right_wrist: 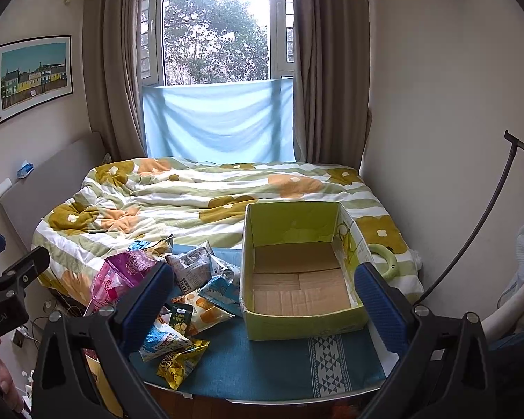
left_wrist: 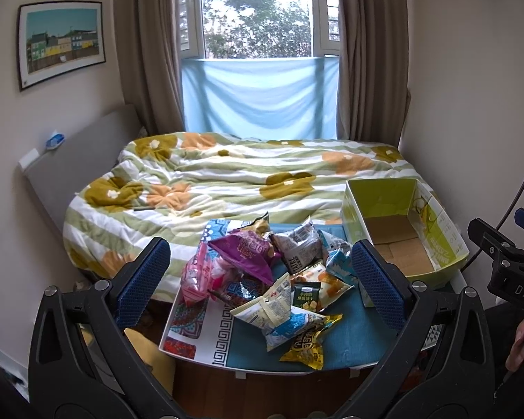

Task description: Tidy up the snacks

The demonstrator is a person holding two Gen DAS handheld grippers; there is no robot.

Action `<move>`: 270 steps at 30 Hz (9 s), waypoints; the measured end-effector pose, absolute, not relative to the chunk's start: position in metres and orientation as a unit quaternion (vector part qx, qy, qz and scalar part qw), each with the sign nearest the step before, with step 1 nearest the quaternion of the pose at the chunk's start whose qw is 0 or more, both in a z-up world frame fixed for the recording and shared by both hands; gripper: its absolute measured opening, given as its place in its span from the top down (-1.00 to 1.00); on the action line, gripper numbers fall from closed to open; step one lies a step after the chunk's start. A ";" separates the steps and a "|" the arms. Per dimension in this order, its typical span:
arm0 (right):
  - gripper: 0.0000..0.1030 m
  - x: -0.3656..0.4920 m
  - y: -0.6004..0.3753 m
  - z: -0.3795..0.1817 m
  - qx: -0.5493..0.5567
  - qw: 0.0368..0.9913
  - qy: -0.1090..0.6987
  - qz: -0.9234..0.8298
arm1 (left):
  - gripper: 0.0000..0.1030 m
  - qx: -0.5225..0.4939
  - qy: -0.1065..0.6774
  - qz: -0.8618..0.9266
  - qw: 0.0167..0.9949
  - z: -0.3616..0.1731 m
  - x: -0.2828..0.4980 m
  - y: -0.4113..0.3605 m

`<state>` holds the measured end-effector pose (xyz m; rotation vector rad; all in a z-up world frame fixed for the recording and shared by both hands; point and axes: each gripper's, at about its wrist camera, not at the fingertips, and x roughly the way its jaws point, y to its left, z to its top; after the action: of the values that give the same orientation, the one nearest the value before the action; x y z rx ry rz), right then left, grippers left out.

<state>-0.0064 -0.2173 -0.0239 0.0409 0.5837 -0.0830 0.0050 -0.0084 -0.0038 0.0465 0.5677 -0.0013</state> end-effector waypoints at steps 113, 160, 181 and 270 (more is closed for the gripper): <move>-0.15 0.082 -0.123 -0.303 0.171 0.808 0.560 0.058 | 0.15 -0.152 0.554 -0.198 0.794 -0.255 0.134 0.056; -0.01 0.135 -0.266 -0.097 0.114 0.906 0.408 0.020 | 0.16 -0.069 0.439 -0.258 0.858 -0.092 0.234 -0.105; -0.01 0.249 -0.419 -0.157 0.082 0.868 0.483 0.080 | 0.13 0.001 0.569 -0.165 0.805 -0.205 0.362 -0.300; -0.91 0.186 -0.083 -0.137 0.053 0.888 0.418 0.185 | -0.92 -0.067 0.508 -0.040 0.858 -0.176 0.179 0.160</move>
<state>0.1855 -0.0825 -0.1370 0.1104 0.8695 0.3848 0.1794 0.1602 -0.1763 -0.1403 1.0672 -0.0844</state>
